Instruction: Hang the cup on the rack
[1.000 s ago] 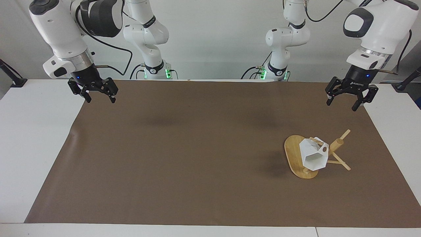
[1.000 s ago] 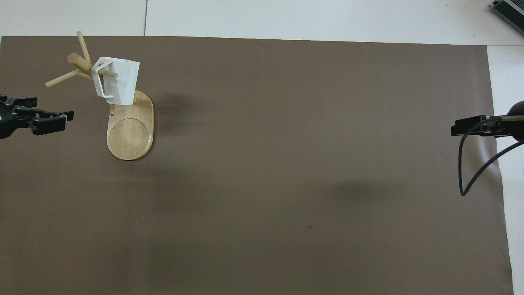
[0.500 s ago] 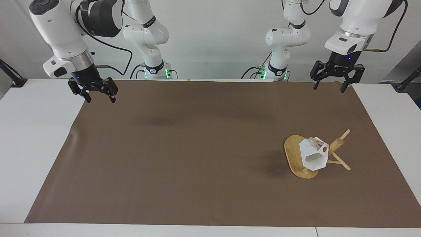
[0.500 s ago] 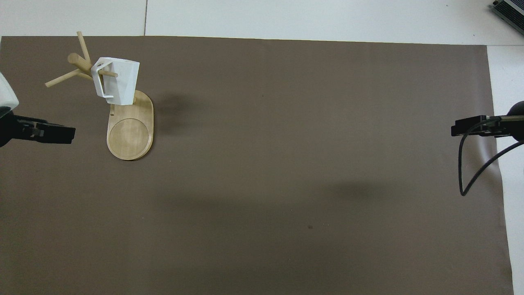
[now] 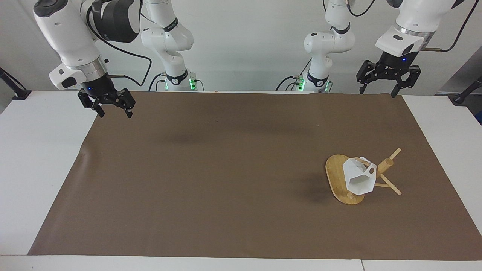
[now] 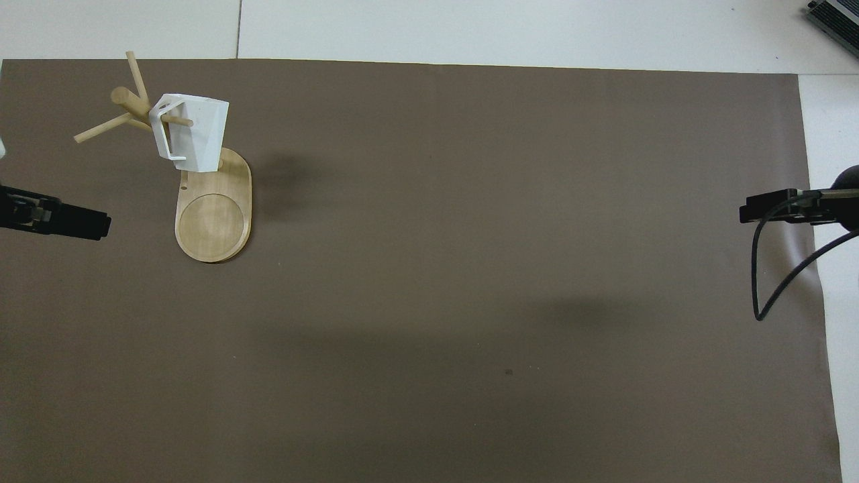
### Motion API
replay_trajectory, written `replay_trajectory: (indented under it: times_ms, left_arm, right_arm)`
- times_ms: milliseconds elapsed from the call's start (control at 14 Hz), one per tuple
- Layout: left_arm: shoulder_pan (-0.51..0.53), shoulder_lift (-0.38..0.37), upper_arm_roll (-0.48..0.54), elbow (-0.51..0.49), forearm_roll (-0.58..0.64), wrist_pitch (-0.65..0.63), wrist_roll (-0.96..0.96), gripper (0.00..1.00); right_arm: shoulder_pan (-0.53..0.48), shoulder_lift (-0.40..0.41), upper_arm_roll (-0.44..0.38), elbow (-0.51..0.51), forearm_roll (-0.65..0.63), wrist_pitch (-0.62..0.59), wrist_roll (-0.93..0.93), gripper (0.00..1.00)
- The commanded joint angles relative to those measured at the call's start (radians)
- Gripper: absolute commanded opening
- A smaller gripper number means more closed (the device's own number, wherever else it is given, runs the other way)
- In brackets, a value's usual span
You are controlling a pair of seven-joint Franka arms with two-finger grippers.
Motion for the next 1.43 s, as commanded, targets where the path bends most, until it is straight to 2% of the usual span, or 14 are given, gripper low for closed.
replay_trajectory:
  times_ms: [0,429,571,1000,1357]
  left_arm:
    - [-0.018,0.009,0.001,0.024,0.005,-0.052,-0.013,1.0]
    - [-0.044,0.009,0.018,0.016,0.003,-0.052,-0.016,1.0]
    - [-0.127,0.011,0.13,0.015,0.001,-0.066,-0.015,1.0]
    - [-0.192,0.038,0.264,0.051,-0.023,-0.09,-0.015,1.0]
    - [-0.169,0.051,0.253,0.078,-0.018,-0.103,-0.016,1.0]
  right_arm:
    - [-0.005,-0.01,0.005,-0.011,0.0,0.002,0.014,1.0]
    - [-0.005,-0.01,0.005,-0.011,0.0,0.002,0.014,1.0]
    - [-0.005,-0.01,0.005,-0.011,0.0,0.002,0.014,1.0]
    - [-0.005,-0.01,0.005,-0.011,0.0,0.002,0.014,1.0]
    - [-0.005,-0.01,0.005,-0.011,0.0,0.002,0.014,1.0]
